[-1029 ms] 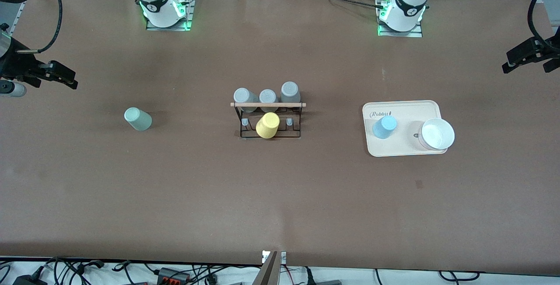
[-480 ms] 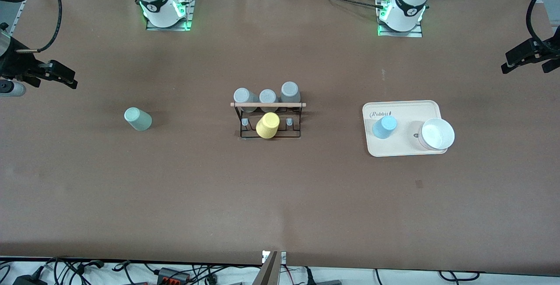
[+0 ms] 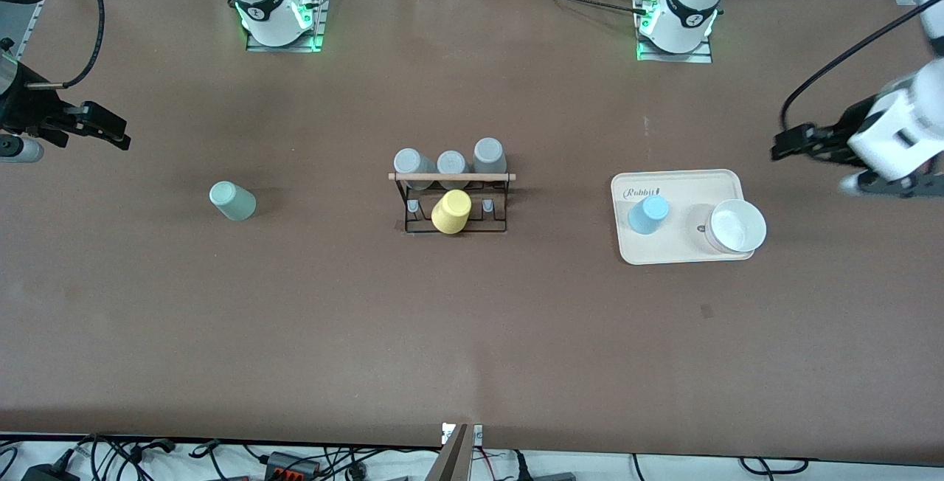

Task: Hang scattered cups on rack with three cups
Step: 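Reach the left gripper down to the light blue cup on the tray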

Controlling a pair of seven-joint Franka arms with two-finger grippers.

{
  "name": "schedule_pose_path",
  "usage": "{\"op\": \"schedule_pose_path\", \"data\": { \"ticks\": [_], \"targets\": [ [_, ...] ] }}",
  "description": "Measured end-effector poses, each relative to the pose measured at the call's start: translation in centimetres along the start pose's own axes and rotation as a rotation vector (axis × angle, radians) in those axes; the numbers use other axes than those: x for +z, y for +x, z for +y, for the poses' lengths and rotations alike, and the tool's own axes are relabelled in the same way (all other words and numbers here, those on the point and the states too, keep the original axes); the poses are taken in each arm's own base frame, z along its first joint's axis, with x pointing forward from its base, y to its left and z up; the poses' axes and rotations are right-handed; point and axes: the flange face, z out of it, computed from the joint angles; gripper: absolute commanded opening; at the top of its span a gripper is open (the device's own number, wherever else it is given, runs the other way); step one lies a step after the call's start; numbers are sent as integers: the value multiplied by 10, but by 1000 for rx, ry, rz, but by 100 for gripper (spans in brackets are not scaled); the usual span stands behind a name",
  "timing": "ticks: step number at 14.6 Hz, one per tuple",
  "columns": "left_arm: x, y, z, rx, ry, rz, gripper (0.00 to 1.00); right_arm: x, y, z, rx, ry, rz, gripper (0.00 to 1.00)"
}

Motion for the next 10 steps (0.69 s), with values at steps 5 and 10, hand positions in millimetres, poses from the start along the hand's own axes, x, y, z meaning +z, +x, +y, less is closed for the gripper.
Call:
{"op": "schedule_pose_path", "data": {
  "ticks": [5, 10],
  "targets": [
    [104, 16, 43, -77, -6, 32, 100, 0, 0, 0, 0, 0, 0, 100],
    [191, 36, 66, -123, -19, 0, 100, 0, 0, 0, 0, 0, -1, 100]
  ]
}}
